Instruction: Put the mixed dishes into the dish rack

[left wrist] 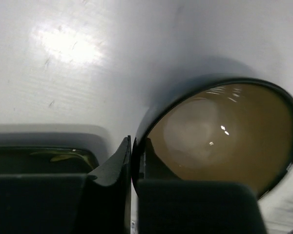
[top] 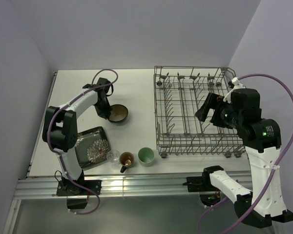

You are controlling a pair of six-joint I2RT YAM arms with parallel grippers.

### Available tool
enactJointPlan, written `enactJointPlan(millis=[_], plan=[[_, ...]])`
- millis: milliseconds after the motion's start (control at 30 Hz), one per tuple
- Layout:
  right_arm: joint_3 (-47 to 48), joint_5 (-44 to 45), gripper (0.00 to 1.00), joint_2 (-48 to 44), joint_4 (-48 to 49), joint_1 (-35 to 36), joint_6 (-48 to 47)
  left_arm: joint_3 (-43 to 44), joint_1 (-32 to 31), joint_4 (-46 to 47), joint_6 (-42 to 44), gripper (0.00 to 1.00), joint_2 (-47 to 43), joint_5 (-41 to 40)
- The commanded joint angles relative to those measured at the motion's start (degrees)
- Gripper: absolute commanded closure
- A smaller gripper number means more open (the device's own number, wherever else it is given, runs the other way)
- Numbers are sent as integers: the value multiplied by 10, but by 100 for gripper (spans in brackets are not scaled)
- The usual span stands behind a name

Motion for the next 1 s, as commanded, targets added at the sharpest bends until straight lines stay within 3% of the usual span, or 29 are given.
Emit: enactJointPlan(millis=[0, 333, 500, 633, 767, 967], plan=[[-5, 5, 4, 3, 6, 3, -1, 21, -1, 21, 12, 100, 19, -14], [13, -54, 4, 65, 29, 3, -3, 89, 0, -13, 15, 100, -76, -34], [21, -151, 1, 103, 62, 5, -3, 146, 0, -15, 20, 100, -180, -2], [33, -219, 0, 138, 103, 31, 10, 175, 0, 23, 9, 100, -238, 83], [59, -285, 0, 165, 160, 53, 59, 140, 0, 160, -33, 100, -297, 260], [76, -325, 0, 171, 297, 92, 136, 125, -40, 259, -91, 100, -277, 391]])
